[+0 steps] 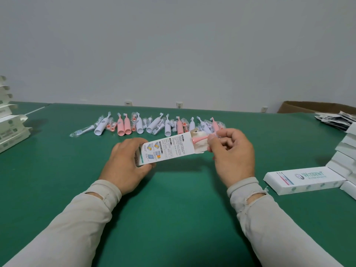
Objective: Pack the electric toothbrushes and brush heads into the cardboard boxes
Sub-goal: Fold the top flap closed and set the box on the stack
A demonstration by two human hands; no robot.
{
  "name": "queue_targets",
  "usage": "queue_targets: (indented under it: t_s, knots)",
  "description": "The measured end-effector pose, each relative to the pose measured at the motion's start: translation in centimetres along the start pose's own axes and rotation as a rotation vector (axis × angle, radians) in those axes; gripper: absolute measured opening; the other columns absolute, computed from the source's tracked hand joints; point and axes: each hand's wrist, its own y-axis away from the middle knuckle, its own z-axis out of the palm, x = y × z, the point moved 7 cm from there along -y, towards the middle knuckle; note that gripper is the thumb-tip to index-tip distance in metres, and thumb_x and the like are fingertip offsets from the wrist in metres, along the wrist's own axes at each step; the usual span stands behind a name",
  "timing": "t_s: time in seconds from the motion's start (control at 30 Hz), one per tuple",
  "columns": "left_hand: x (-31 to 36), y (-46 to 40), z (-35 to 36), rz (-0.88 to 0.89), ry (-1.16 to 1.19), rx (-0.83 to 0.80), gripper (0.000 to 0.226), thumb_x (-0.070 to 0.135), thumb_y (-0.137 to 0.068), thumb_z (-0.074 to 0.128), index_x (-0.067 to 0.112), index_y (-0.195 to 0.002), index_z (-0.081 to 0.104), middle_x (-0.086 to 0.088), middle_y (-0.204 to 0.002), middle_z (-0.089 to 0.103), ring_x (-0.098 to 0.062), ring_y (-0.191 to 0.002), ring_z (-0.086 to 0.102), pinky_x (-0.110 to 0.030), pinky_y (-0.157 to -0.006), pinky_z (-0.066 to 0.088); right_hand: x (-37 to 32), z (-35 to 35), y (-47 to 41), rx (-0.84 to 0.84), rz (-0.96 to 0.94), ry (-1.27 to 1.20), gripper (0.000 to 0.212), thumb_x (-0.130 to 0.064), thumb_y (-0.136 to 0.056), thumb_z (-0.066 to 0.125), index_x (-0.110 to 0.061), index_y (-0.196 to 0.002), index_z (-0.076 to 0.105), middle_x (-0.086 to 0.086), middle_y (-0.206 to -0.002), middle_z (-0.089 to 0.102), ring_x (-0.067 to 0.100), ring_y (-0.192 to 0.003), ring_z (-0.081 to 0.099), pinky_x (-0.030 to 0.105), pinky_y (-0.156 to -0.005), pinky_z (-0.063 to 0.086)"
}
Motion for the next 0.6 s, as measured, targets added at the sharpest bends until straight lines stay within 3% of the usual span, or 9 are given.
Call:
queue_targets:
  t_s: [0.07,0.17,0.3,0.4,0.5,0.6]
  knots:
    - [0.2,0.0,0.0,0.019,-0.015,-0.004,0.047,0.032,-0.076,0.078,0.037,-0.117,0.055,0.018,-0.109,0.052,-0.014,-0.107,0.042,-0.032,-0.089,0.038,-0.2,-0.7,-0.1,0.074,-0.038,0.066,0.017,-0.022,-0.087,0.075,-0.032,-0.081,0.061,-0.011,-0.069,0.067,0.0,-0.06,0.06,0.014,-0.059,0.048]
    - [0.7,0.1,0.3,0.047,-0.02,-0.021,0.049,0.031,-0.075,0.078,0.038,-0.118,0.056,0.02,-0.111,0.052,-0.014,-0.109,0.043,-0.03,-0.091,0.036,-1.1,-1.0,0.0,0.102,-0.125,0.152,0.022,-0.019,-0.085,0.076,-0.033,-0.076,0.062,-0.016,-0.078,0.064,-0.006,-0.065,0.058,0.005,-0.063,0.045]
    - [0.9,0.1,0.4,0.051,-0.015,-0.029,0.049,0.034,-0.074,0.077,0.039,-0.118,0.056,0.02,-0.111,0.052,-0.013,-0.107,0.042,-0.03,-0.09,0.035,-2.2,0.2,0.7,0.028,-0.228,0.226,0.016,-0.014,-0.085,0.076,-0.025,-0.075,0.069,-0.021,-0.091,0.056,-0.01,-0.081,0.058,0.001,-0.07,0.043]
    - [0.9,0.1,0.3,0.039,-0.022,-0.034,0.05,0.036,-0.074,0.076,0.039,-0.12,0.056,0.02,-0.111,0.052,-0.012,-0.107,0.042,-0.032,-0.09,0.038,-2.6,0.9,1.3,-0.033,-0.275,0.269,0.023,-0.013,-0.085,0.075,-0.032,-0.076,0.068,-0.022,-0.088,0.059,-0.013,-0.085,0.057,-0.001,-0.07,0.041]
    - [0.9,0.2,0.1,0.036,-0.024,-0.034,0.05,0.035,-0.074,0.076,0.037,-0.12,0.057,0.017,-0.113,0.055,-0.014,-0.108,0.043,-0.032,-0.091,0.038,-2.2,0.1,0.8,0.035,-0.198,0.266,0.028,-0.013,-0.082,0.075,-0.034,-0.067,0.065,-0.019,-0.076,0.063,-0.01,-0.078,0.059,0.0,-0.066,0.041]
    - [1.2,0.2,0.2,0.055,-0.025,-0.039,0.048,0.036,-0.073,0.075,0.037,-0.118,0.058,0.017,-0.112,0.056,-0.015,-0.107,0.044,-0.031,-0.09,0.037,-1.4,-0.1,0.6,0.035,-0.091,0.191,0.02,-0.016,-0.084,0.073,-0.027,-0.07,0.065,-0.017,-0.067,0.067,-0.005,-0.065,0.061,0.007,-0.058,0.045]
